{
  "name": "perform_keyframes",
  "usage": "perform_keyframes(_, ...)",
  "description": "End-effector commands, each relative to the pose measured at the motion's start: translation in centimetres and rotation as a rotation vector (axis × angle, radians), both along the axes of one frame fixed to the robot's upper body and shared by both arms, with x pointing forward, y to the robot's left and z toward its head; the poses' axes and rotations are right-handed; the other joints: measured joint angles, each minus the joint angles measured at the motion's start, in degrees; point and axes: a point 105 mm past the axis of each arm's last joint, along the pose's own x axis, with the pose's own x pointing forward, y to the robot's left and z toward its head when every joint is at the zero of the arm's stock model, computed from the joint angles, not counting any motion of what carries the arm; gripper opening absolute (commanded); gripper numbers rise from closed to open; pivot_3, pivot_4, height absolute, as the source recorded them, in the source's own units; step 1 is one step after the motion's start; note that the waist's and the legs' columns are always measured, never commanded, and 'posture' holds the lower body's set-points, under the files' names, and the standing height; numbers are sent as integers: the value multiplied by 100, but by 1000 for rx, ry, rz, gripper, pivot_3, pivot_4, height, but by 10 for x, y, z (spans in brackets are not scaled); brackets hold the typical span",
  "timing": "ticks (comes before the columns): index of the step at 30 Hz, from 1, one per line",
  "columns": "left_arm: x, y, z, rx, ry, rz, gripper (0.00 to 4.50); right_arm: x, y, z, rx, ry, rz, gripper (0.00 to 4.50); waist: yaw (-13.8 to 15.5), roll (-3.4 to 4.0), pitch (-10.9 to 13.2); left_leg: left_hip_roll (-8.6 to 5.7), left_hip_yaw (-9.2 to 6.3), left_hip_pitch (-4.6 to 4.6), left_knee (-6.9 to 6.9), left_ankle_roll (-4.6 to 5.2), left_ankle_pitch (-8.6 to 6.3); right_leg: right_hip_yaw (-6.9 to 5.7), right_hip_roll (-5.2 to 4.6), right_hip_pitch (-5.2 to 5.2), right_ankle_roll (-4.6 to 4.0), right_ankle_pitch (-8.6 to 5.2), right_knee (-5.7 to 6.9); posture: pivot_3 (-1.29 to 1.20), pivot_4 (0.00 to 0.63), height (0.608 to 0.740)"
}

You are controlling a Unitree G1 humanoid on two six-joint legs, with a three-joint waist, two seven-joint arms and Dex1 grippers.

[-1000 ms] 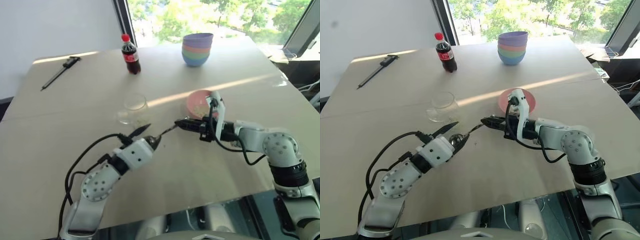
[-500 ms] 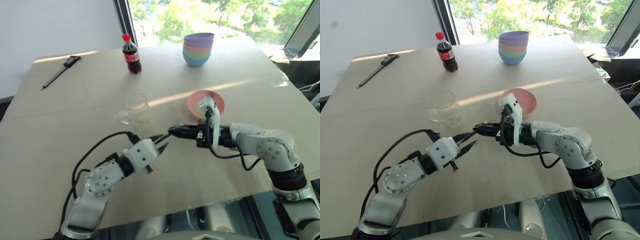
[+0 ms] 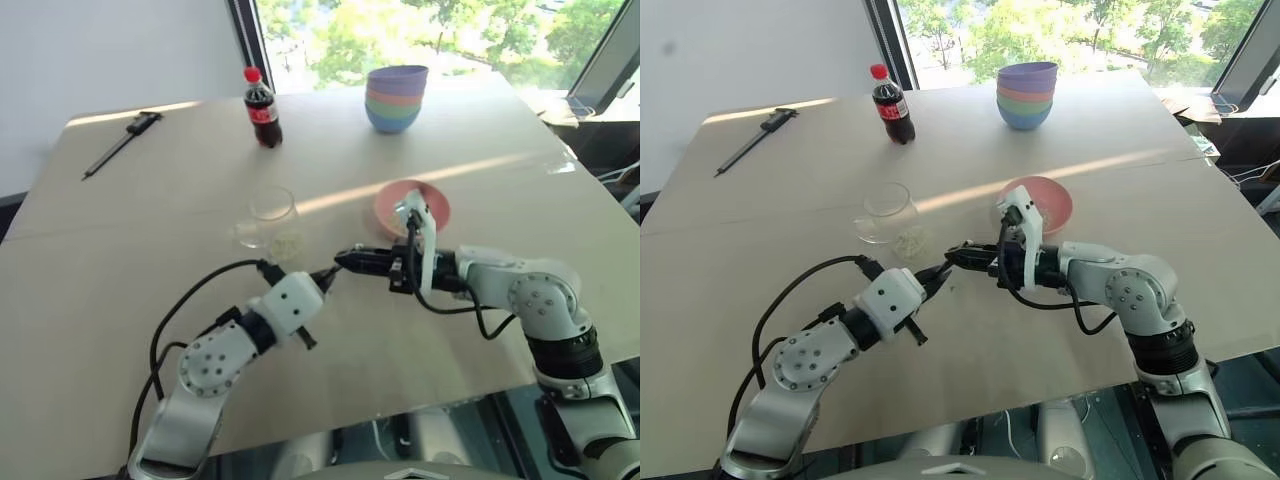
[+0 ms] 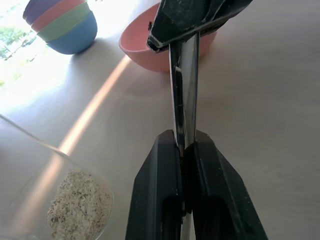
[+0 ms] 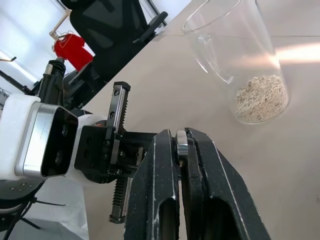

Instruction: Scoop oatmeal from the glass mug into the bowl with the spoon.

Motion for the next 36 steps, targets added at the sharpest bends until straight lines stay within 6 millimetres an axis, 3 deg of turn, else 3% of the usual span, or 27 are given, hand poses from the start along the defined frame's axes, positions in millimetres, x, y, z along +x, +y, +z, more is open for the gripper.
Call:
perform_keyframes(1, -4, -13, 10, -132, 0, -21, 24, 12, -5, 13, 28, -56, -88, 0, 0, 0, 0, 0, 0, 0, 0, 0, 0, 0, 0, 0, 0, 0, 0, 0, 150, 740)
perform_keyframes(6, 0, -19, 8, -260, 55, 7, 24, 18, -3, 13, 59, -33, -141, 0, 0, 0, 0, 0, -2, 0, 1, -1, 0, 0, -1, 0, 0, 0, 2, 0, 150, 740)
perform_keyframes(14, -3, -30, 3, -291, 88, -23, 24, 23, -1, 14, 95, 0, -186, 0, -3, 0, 0, -1, -1, 0, 0, -4, 2, 0, 5, 0, 0, 0, 3, 0, 150, 740)
perform_keyframes(25, 1, -19, 6, -307, 62, 12, 24, 26, -5, 11, 90, 10, -209, 0, -5, 0, 0, -2, -1, 1, 0, -4, 3, 0, 9, 0, 0, 0, 3, 0, 150, 740)
perform_keyframes(26, 1, -19, 7, -303, 55, 14, 806, 26, -5, 11, 89, 10, -210, 0, -5, 0, 0, -2, -1, 1, 0, -4, 3, 0, 9, 0, 0, 0, 3, 0, 150, 740)
perform_keyframes(29, -1, -21, 5, -294, 71, -18, 1854, 27, -4, 11, 90, 12, -214, 0, -3, 0, 0, -4, -1, 0, 0, -5, 3, -1, 9, 0, 0, 0, 3, 0, 150, 740)
perform_keyframes(36, -17, -9, 5, -266, 50, -6, 1854, 35, -17, 9, 92, 26, -274, 0, -19, 1, 0, 0, 1, 0, -1, -5, 3, 3, 7, -3, -1, 0, 1, 0, 150, 740)
